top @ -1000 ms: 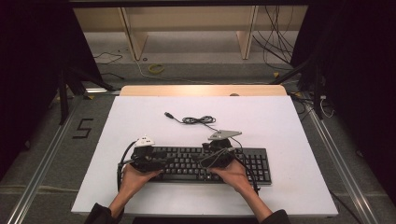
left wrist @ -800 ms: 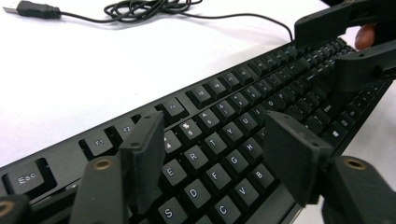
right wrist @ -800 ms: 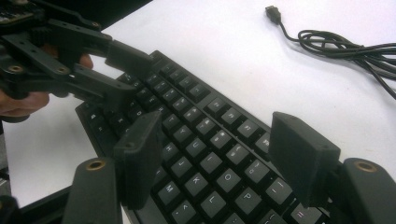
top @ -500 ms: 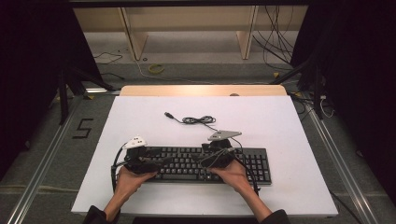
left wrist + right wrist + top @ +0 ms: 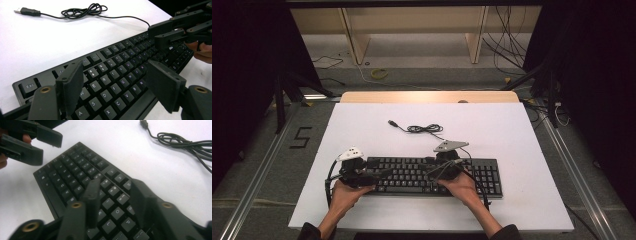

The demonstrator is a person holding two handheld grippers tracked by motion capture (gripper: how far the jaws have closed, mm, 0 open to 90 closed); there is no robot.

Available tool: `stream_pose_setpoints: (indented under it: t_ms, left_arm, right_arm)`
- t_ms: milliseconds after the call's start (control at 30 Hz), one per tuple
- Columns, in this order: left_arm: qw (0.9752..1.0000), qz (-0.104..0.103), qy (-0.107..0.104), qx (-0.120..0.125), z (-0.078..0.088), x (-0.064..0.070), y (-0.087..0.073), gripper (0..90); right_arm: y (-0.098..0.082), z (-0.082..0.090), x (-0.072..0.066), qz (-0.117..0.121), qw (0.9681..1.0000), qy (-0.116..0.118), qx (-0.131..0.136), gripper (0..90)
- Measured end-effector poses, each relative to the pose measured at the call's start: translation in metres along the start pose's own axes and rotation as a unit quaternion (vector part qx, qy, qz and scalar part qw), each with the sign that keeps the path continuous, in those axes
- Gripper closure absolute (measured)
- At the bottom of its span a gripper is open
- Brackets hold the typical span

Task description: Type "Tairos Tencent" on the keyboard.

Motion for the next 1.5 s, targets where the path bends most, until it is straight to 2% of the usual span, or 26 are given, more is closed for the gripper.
stream_pose_setpoints:
  t_ms: [167,333,433,833,1500]
  left_arm:
    - [1.0,0.003,0.0,-0.002,0.001,-0.001,-0.002,29.8]
    - [0.9999,0.001,0.004,-0.01,0.001,-0.001,-0.006,29.7]
    - [0.9999,-0.002,0.007,-0.015,0.002,-0.002,-0.007,30.1]
    - [0.9997,-0.002,0.013,-0.019,0.003,-0.004,-0.01,30.6]
    - [0.9998,-0.003,0.0,-0.02,0.008,0.003,-0.016,29.8]
  right_arm:
    - [-0.002,-0.002,0.0,0.004,1.0,0.0,-0.003,74.7]
    - [-0.007,-0.005,0.0,0.019,0.9997,-0.005,-0.018,85.6]
    - [-0.01,-0.007,0.001,0.019,0.9995,-0.009,-0.024,89.2]
    - [-0.015,-0.013,0.002,0.02,0.999,-0.012,-0.039,90.0]
    - [-0.022,-0.018,0.001,0.02,0.9978,-0.013,-0.062,90.0]
Point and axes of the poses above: each handheld gripper's, and its own axes: z roughly backward along the jaws, y roughly out of its top, x roughly to its right, the point moved 6 cm from there along -z, roughly forward along the jaws, and after that the axes turned 8 degrees about x, right-handed, at the moved point
